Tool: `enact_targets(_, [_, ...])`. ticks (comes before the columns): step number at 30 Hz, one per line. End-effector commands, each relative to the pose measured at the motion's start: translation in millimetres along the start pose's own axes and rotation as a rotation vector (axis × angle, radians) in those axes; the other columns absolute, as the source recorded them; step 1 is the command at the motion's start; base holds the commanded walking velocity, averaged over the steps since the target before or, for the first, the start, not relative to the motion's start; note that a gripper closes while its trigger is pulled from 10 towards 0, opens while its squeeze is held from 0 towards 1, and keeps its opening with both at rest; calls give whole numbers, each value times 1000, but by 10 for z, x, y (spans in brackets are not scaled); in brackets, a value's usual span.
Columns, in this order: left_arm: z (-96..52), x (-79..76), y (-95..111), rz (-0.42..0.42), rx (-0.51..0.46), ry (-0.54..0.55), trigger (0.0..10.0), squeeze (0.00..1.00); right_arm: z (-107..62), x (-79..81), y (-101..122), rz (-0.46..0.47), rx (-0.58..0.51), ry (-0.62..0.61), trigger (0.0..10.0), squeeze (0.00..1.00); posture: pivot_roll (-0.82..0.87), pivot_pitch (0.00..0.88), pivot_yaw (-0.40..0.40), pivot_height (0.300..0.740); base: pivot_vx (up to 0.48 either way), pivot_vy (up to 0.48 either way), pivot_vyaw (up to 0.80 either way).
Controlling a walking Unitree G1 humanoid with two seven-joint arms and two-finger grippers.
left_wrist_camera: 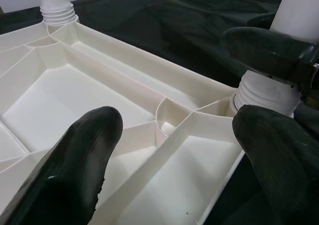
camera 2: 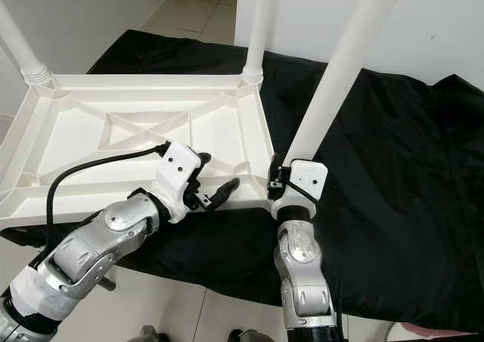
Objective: Building children table
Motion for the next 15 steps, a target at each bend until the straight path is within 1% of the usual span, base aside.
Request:
enact_targets(1, [-17, -173, -23, 9, -14, -247, 10000, 0, -81, -171, -285, -3, 136, -80, 10000, 235, -10, 104, -32, 740, 0, 0, 0])
enact_targets(2, [-17, -173, -23, 9, -14, -247, 10000, 0, -81, -171, -285, -3, 136, -80, 10000, 235, -10, 104, -32, 740, 0, 0, 0])
enact_targets(3, [-17, -176, -22, 13, -14, -250, 10000, 0, -74, -180, -274, -9, 125, -74, 10000, 718, -9, 102, -32, 740, 0, 0, 0])
enact_targets(4, [-17, -176, -22, 13, -14, -250, 10000, 0, -74, -180, -274, -9, 125, -74, 10000, 718, -9, 102, -32, 740, 0, 0, 0])
enact_targets(5, [-17, -179, -21, 15, -15, -251, 10000, 0, -70, -197, -263, -5, 119, -69, 10000, 1000, -9, 102, -32, 740, 0, 0, 0])
enact_targets(6, [-17, -179, -21, 15, -15, -251, 10000, 0, -70, -197, -263, -5, 119, -69, 10000, 1000, -9, 102, -32, 740, 0, 0, 0])
enact_targets(9, [-21, -187, -20, 18, -14, -253, 10000, 0, -38, -269, -214, -8, 91, -41, 10000, 1000, -8, 102, -30, 740, 0, 0, 0])
enact_targets(11, [-21, -200, -30, 21, -11, -257, 10000, 0, 8, -352, -192, -37, 80, -19, 10000, 1000, -6, 103, -30, 740, 0, 0, 0])
enact_targets(12, [-21, -200, -30, 21, -11, -257, 10000, 0, 8, -352, -192, -37, 80, -19, 10000, 1000, -6, 103, -30, 740, 0, 0, 0])
enact_targets(13, [-12, -218, -34, 17, -10, -260, 10000, 0, 78, -436, -157, -56, 72, 63, 10000, 98, -8, 100, -29, 740, 0, 0, 0])
enact_targets(15, [-12, -218, -34, 17, -10, -260, 10000, 0, 78, -436, -157, -56, 72, 63, 10000, 98, -8, 100, -29, 740, 0, 0, 0])
Point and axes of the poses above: a point about 5 cm out from each wrist's last joint towards the gripper, its own z axis pointing out of the wrist towards the gripper, its own y axis along the axis of the wrist's last joint, x = y × z, the point moved 1 cm from there along z, pointing out of the wrist towards the gripper, and after that the axes turned 5 degrees about z, right-handed, at the moved point
